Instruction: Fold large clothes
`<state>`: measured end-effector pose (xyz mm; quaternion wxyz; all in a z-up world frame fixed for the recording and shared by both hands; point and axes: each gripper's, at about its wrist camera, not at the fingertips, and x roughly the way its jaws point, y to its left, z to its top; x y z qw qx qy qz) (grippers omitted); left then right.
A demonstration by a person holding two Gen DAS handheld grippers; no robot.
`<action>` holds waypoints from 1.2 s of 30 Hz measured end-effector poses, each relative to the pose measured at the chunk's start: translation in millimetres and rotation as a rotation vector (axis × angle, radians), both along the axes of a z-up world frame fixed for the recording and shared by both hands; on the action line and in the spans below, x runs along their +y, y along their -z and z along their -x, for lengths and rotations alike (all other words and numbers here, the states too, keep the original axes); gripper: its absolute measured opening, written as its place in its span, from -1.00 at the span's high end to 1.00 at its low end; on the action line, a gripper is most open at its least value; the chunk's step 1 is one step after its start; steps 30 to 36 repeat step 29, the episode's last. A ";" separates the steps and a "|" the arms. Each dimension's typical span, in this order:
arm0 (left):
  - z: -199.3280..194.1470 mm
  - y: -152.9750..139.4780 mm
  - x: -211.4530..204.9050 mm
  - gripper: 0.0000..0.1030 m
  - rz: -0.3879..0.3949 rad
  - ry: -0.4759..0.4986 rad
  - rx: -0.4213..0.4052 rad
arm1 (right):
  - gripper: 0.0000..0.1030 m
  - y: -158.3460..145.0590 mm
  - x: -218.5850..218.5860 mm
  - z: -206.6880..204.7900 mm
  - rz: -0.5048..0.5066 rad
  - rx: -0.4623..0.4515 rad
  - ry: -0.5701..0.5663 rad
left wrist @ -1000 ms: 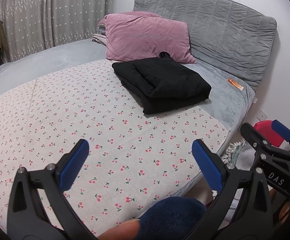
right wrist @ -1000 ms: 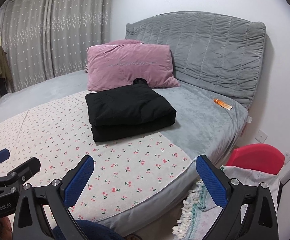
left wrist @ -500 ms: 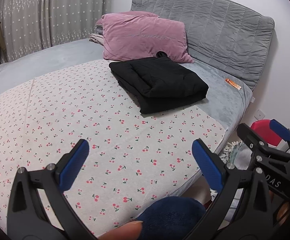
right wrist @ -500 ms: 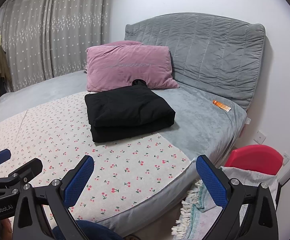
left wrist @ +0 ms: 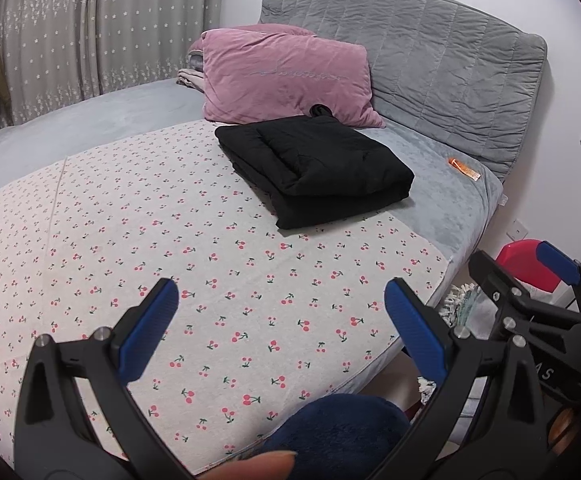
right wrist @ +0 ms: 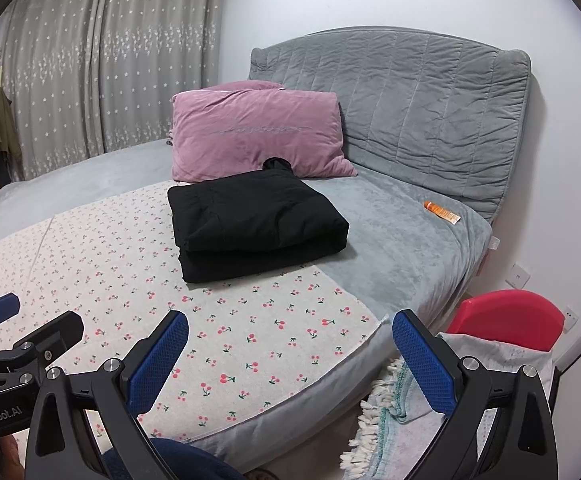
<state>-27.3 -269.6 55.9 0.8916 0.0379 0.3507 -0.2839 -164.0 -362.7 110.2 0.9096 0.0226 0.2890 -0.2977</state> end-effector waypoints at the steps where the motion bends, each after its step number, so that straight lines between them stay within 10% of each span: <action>1: 0.6 -0.3 -0.1 -0.99 0.000 0.002 -0.001 | -0.99 0.4 -0.4 0.0 0.000 0.001 0.000; 36: 2.3 0.6 -7.4 -0.99 0.007 0.041 0.003 | -0.99 8.2 -2.4 4.3 0.006 0.021 0.017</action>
